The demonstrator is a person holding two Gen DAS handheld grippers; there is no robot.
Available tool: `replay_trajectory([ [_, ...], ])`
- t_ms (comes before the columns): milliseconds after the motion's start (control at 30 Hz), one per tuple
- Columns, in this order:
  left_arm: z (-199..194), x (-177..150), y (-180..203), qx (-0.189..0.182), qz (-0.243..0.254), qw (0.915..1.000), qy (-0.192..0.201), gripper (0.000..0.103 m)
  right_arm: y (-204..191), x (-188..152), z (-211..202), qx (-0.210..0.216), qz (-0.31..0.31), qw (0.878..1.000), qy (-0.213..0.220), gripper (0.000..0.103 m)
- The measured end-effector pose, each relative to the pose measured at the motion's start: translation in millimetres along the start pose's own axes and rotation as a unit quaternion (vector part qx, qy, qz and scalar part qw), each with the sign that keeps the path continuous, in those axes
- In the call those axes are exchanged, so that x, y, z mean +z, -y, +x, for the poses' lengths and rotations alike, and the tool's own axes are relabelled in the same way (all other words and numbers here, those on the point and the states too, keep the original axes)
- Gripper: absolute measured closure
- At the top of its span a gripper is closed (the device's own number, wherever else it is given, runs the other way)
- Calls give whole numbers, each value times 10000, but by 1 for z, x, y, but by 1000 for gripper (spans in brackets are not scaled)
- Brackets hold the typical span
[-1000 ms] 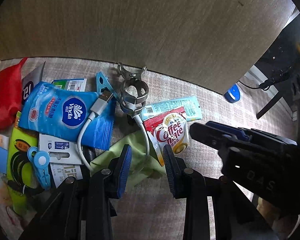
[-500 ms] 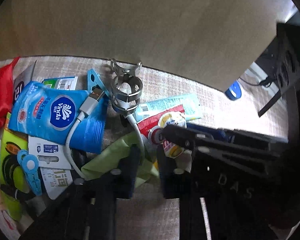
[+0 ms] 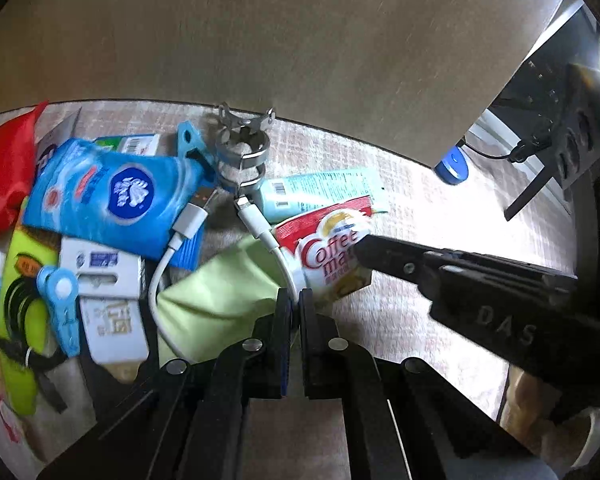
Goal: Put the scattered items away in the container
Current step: 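Grasp the white cable with the left tool while the right grasps the coffee-mate sachet, then carry the cable and sachet over the black tray and open both tools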
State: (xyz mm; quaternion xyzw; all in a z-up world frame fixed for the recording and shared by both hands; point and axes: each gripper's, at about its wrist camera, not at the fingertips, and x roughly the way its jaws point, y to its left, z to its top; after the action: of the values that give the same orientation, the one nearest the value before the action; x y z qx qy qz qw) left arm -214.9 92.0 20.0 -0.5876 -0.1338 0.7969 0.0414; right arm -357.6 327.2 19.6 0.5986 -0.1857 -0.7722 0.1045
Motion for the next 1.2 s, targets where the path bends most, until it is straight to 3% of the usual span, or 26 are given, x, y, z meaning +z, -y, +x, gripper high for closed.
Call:
replay_trajectory([
  [300,-38,-9,11,88,84,9995,279,100,-2,-12,-31,30,-29,9997,261,99],
  [567,-80,-23,42,-4,381,9977,567,100,19,-37,-80,-51,39,9985,547,99],
  [867,-116,-54,109,-357,873,9927,758,100,69,-78,-163,-285,317,9937,1036,99],
  [1200,-133,-111,219,-988,1751,9772,675,100,154,-156,-253,-722,1029,9816,1438,99],
])
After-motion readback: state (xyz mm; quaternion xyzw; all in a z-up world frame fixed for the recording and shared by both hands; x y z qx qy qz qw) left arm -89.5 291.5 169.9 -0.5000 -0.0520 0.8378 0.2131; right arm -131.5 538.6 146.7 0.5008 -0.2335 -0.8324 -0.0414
